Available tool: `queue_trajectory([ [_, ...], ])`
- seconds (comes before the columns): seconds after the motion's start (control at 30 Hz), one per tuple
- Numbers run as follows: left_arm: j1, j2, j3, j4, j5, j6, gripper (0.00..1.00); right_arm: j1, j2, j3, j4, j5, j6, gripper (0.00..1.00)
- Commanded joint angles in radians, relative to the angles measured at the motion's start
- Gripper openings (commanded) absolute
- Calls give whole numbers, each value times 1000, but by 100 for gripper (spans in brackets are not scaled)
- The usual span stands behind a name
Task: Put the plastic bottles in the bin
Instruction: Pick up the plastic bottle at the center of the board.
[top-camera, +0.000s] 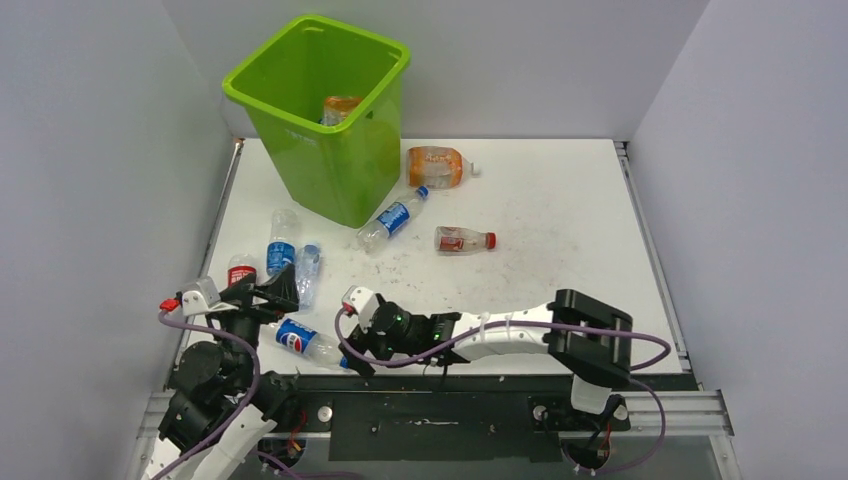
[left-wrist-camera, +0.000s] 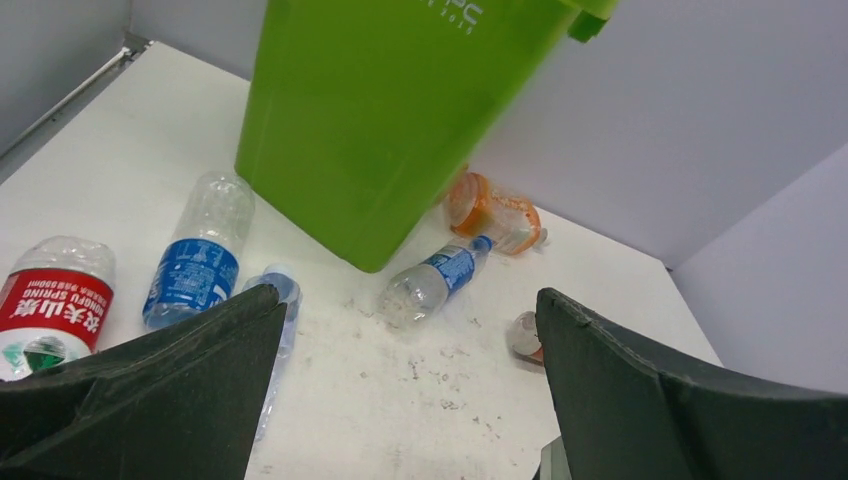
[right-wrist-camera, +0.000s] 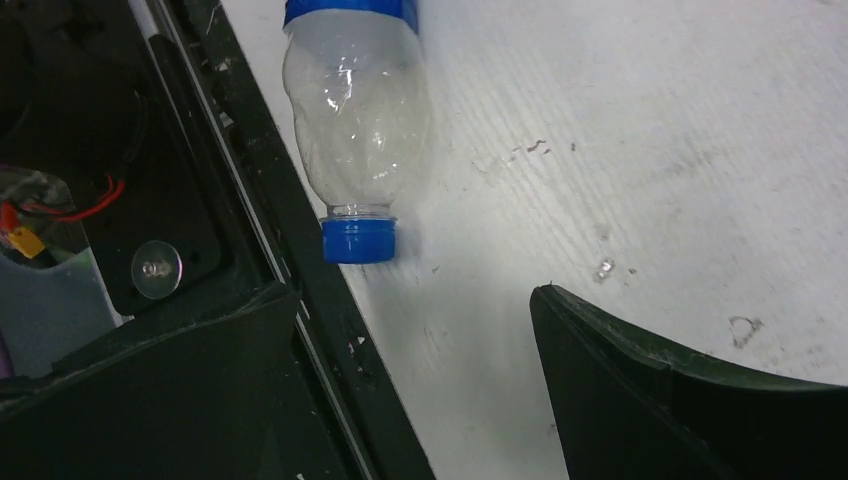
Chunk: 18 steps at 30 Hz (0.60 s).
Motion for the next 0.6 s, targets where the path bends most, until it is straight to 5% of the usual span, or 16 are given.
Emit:
queue_trajectory([
  [0.0, -4, -114, -31, 12, -61, -25, 96, 14, 79, 71, 65, -66, -106, 90],
  [0.57, 1, -27, -11, 16, -10, -34, 96, 23, 252, 206, 77, -148, -164, 98],
])
